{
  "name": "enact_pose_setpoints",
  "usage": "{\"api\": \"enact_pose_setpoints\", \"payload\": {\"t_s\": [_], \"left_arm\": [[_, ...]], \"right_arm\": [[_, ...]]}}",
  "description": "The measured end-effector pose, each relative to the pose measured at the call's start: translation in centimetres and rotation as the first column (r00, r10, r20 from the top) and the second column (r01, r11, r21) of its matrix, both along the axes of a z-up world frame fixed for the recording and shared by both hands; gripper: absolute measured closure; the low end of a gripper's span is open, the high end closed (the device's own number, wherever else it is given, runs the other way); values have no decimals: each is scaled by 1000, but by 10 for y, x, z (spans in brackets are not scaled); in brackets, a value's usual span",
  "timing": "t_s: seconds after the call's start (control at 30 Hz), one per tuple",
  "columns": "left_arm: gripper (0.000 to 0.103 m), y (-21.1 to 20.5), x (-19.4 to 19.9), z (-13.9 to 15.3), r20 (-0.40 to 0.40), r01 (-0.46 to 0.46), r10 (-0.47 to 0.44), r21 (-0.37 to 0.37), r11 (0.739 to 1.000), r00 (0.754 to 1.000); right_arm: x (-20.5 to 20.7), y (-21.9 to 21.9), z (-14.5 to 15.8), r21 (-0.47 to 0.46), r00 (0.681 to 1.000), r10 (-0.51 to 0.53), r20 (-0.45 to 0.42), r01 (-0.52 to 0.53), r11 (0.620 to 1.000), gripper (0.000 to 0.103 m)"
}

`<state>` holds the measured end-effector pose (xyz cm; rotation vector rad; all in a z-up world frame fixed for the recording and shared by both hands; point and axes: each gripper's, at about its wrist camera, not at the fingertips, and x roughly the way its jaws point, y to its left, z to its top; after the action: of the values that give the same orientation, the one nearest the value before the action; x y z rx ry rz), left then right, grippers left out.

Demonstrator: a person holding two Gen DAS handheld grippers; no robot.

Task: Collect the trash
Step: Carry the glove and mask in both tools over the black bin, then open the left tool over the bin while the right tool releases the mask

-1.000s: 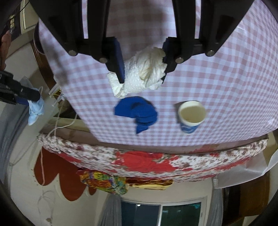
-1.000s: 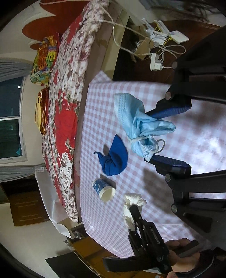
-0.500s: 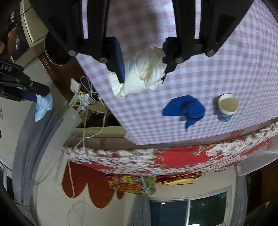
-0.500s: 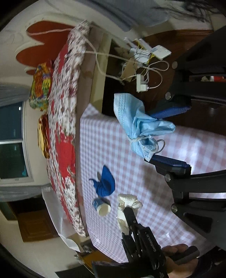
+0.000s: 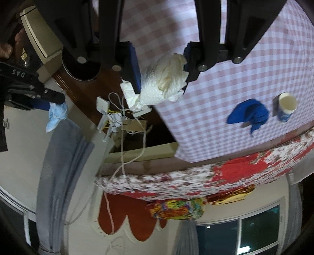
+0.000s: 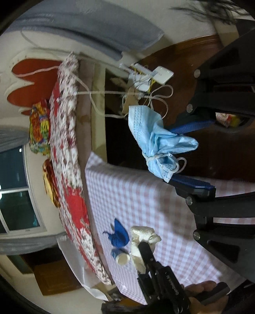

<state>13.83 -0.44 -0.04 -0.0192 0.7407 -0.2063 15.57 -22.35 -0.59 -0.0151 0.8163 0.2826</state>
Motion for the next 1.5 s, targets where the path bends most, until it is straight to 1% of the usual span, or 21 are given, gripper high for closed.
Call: {"api": "enact_pose_setpoints", "payload": {"t_s": [0.13,0.33,0.6,0.9,1.1,1.2,1.3,1.37,1.43,1.5], "left_arm": [[65,-25,0,-2,-9,52,-52,5,999,999],[65,-53,0,-5,-24,99,-99,2,995,995],[65,-90,-4,-9,-44,160,-160,8,987,986],[65,-137,-8,-22,-85,234,-232,22,972,969],[65,-171,-11,-39,-133,294,-287,36,955,949],[65,-190,-8,-55,-187,322,-310,36,946,932],[65,-216,-2,-70,-242,359,-342,30,933,908],[65,-231,1,-80,-269,385,-359,49,922,894],[65,-241,1,-93,-303,399,-367,48,916,880],[65,-245,3,-103,-335,399,-363,41,916,869]], "right_arm": [[-6,-26,-9,-2,998,-52,-19,52,999,59],[-15,-58,-19,-14,993,-108,-43,107,994,59],[-24,-89,-31,-22,987,-148,-66,147,989,59],[-41,-122,-50,-33,978,-184,-101,182,983,59],[-53,-145,-69,-31,971,-201,-133,199,980,59],[-57,-154,-85,-48,969,-193,-152,188,981,59],[-56,-159,-105,-69,965,-186,-187,176,982,59],[-55,-163,-119,-79,960,-183,-211,170,982,59],[-53,-165,-129,-80,956,-175,-235,160,984,59],[-51,-167,-139,-87,954,-169,-248,152,985,59]]}}
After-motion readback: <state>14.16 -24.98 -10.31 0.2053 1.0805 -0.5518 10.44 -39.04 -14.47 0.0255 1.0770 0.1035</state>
